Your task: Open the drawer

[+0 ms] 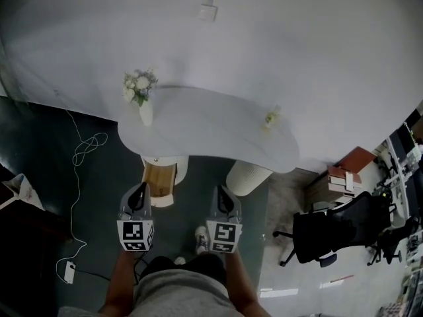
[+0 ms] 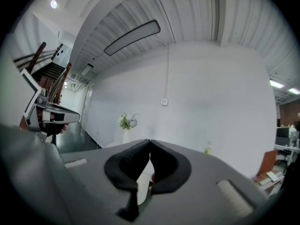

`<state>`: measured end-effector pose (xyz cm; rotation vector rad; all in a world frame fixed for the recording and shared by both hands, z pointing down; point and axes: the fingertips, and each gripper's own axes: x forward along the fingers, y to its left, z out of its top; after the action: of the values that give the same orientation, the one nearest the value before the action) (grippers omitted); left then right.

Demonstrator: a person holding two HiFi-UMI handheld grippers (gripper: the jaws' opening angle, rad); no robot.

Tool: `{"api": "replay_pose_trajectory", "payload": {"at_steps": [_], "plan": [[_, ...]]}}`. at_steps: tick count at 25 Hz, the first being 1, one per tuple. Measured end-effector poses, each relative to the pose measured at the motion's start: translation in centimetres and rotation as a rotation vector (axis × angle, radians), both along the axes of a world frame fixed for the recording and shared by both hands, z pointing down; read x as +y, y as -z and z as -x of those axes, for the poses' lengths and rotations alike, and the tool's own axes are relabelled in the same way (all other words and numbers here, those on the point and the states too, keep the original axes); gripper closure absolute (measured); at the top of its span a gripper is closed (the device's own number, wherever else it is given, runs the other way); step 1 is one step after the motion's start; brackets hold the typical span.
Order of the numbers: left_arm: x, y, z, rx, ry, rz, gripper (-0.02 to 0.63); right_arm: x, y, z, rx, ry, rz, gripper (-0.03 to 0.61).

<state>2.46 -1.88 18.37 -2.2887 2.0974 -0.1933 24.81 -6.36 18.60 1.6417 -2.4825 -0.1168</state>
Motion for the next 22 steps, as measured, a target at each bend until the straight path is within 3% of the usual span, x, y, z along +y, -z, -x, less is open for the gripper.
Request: {"api": "replay_pose_trajectory", "payload": {"at_steps": [22], "plan": [[-1.2, 0.7, -0.6, -0.018, 0.004, -0.017, 0.603, -0.7, 0.0, -0.7, -0.017, 0.01, -0.013, 0.574]]}}
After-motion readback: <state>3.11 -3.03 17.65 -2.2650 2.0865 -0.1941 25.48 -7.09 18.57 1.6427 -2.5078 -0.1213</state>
